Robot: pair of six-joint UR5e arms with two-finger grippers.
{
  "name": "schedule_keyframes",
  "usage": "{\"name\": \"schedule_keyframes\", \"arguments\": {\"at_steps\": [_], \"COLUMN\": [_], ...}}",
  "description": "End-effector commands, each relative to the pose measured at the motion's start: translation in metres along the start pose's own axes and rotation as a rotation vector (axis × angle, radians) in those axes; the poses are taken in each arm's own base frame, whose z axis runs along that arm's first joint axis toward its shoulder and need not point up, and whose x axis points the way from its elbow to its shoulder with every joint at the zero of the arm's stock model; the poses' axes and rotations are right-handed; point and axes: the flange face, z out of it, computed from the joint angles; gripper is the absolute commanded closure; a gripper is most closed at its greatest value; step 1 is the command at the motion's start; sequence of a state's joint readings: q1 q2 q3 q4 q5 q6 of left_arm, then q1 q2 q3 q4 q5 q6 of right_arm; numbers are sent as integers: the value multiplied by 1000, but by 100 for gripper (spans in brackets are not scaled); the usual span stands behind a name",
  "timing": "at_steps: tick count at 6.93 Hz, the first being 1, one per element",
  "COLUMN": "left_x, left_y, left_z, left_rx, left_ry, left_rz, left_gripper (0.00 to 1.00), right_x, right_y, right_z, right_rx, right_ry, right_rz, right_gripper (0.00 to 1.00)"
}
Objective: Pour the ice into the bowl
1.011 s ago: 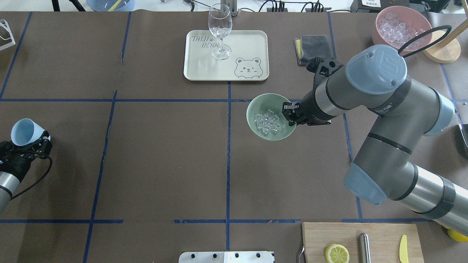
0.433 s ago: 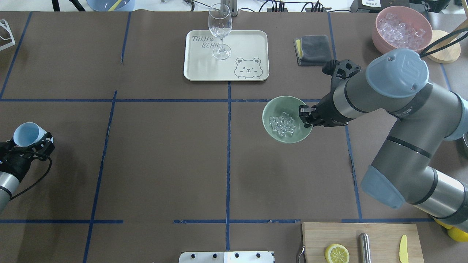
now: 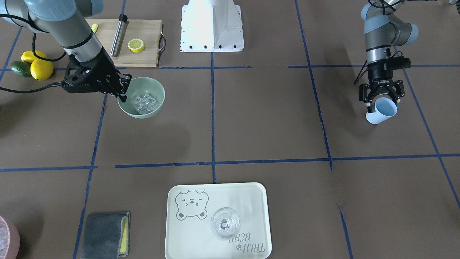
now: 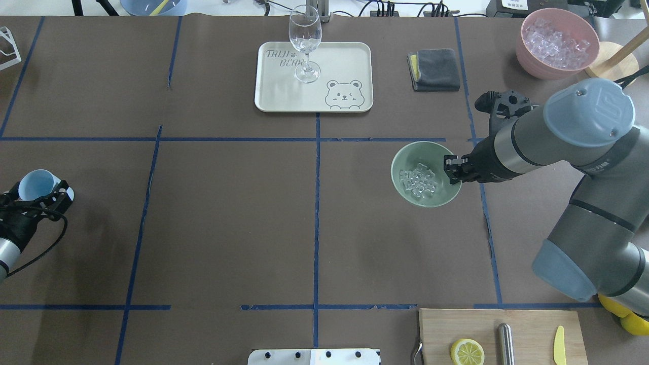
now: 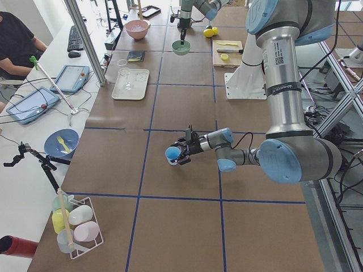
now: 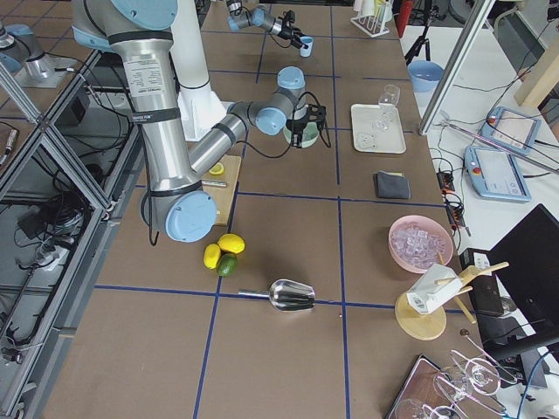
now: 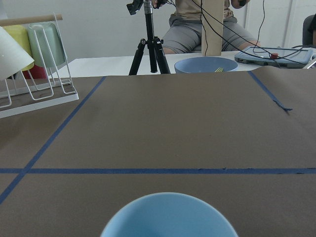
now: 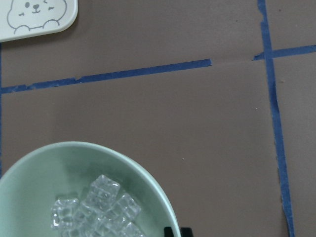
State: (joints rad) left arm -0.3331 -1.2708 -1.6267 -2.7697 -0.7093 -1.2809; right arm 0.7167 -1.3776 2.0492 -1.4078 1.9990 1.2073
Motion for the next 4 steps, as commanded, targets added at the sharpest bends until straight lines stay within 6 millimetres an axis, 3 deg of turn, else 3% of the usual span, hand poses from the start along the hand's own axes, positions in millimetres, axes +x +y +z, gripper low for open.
{"name": "schedule_keyframes", "arguments": {"at_steps": [1, 3, 4], "left_x": [-12, -7, -9], "left_y": [-40, -94, -123], "left_z": [-27, -29, -30], "left_rx": [17, 39, 45], "left_ry": [7, 12, 14], "left_rz": [62, 117, 165], "left_gripper": [0, 0, 0], "right_x": [53, 150, 191], "right_y": [19, 40, 32], "right_z": [0, 21, 36], "right_rx": [8, 24, 41], "right_ry": [0, -19, -13], "right_rz": [-10, -60, -74], "right_gripper": [100, 100, 100]}}
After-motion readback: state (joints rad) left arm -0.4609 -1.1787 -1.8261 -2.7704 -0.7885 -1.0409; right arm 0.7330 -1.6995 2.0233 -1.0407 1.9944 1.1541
